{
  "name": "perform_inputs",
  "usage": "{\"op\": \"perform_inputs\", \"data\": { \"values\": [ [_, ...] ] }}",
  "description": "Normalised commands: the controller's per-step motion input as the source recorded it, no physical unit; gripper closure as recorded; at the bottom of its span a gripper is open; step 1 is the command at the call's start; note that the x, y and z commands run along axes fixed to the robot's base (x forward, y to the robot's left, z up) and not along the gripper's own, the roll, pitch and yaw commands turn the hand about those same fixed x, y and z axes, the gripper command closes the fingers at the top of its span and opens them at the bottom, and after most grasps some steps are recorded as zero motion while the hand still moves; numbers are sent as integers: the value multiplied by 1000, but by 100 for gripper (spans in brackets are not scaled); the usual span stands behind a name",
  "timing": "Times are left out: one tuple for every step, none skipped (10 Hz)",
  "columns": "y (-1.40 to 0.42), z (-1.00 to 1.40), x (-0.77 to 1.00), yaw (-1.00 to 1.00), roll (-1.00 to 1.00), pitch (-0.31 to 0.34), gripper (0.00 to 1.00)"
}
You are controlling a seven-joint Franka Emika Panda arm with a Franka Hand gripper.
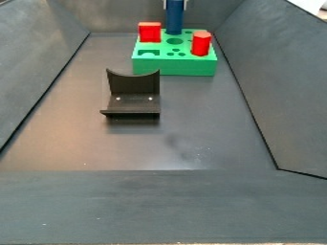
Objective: Pick up the oval object. Move up. Move to above the board. Insert the oval object.
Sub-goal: Insert the oval object.
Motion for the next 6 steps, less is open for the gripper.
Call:
{"op": "perform_inputs", "data": {
  "values": [
    [-197, -306, 226, 0, -14, 0, 100],
    [-200, -340, 266, 0, 0, 0, 100],
    [-203, -411, 269, 0, 0, 0, 100],
    [-89, -646, 83, 0, 0, -13, 100],
    [0, -817, 134, 51, 106, 0, 100],
    [0, -751, 11, 106, 269, 0, 100]
  ]
}}
